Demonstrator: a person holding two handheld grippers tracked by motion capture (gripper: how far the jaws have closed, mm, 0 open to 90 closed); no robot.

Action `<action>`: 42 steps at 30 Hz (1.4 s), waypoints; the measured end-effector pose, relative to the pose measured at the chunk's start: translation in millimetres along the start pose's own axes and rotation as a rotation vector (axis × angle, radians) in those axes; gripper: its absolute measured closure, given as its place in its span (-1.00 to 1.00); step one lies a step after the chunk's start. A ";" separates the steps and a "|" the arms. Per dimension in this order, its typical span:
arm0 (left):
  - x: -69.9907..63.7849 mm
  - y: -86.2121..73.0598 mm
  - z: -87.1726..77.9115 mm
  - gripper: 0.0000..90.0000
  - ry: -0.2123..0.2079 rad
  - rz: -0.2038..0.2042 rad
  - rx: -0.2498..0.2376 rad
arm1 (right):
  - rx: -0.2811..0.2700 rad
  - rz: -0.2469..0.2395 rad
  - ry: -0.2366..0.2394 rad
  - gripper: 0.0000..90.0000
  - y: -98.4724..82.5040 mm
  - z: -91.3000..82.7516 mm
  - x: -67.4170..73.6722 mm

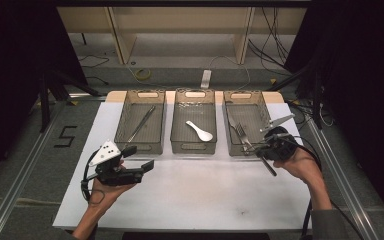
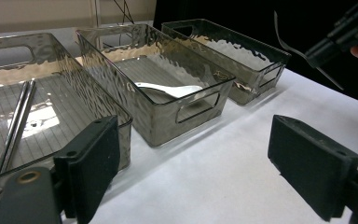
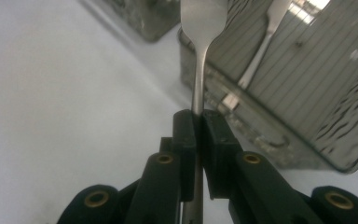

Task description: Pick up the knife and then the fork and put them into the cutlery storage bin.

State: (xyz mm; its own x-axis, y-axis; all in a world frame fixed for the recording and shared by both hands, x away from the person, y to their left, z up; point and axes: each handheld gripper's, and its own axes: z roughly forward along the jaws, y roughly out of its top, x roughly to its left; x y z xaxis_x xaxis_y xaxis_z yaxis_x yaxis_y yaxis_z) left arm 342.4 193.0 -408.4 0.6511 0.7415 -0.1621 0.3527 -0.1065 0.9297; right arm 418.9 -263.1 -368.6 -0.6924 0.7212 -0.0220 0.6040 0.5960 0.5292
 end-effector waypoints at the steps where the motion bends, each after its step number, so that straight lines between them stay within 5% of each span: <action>1: 0.0 0.0 -0.1 -0.64 0.000 0.002 0.000 | -0.007 0.001 -0.002 0.89 3.7 -0.3 -1.8; 9: -0.8 0.1 0.1 -0.63 -0.001 0.006 0.002 | -0.062 0.040 -0.002 0.89 34.0 0.6 -16.4; 24: 0.2 0.3 -1.2 -0.64 -0.003 0.002 -0.006 | -0.075 0.110 -0.048 0.89 80.4 20.5 -43.9; 42: 0.1 0.4 -1.0 -0.63 -0.004 0.002 -0.006 | -0.105 0.193 -0.077 0.89 92.4 33.8 -60.7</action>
State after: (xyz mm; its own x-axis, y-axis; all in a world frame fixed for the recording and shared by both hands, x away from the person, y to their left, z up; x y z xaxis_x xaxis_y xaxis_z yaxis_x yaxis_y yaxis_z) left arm 342.0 193.8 -407.7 0.6547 0.7384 -0.1615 0.3475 -0.1043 0.9319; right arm 530.2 -239.8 -347.0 -0.5338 0.8452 0.0257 0.6747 0.4074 0.6154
